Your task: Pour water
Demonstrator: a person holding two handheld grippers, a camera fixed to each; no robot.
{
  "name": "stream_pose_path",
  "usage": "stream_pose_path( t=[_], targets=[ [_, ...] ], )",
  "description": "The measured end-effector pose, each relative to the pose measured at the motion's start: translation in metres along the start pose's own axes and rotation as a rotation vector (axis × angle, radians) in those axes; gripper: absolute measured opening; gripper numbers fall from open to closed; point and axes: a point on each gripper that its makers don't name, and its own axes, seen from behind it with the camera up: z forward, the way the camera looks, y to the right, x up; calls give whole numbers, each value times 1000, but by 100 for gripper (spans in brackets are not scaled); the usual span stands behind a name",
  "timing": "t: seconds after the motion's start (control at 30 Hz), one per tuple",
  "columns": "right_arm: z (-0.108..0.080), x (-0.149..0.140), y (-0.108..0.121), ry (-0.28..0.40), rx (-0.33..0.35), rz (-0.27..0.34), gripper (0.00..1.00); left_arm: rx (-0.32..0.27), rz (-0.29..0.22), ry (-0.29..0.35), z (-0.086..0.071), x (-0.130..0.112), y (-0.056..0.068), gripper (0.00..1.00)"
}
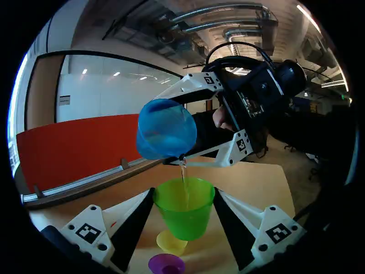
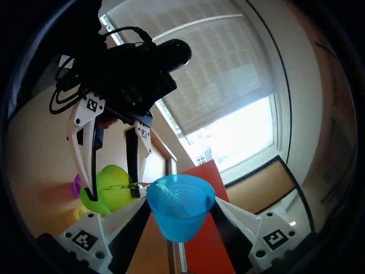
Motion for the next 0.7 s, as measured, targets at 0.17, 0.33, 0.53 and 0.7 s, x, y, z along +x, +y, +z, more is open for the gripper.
stream_pose_path(
  t=[0.17,0.33,0.53,0.7],
  targets=[
    [0,1,1,-1,0,-6,90,1,2,0,0,-1,0,90],
    [1,0,2,-4,0,-17,90,1,5,0,0,-1,1,90],
    [2,-1,2,-7,-2,-28,90,2,7,1,0,0,1,90],
    [1,-1,2,-9,-4,-36,90,1,8,1,0,-1,1,90]
  ],
)
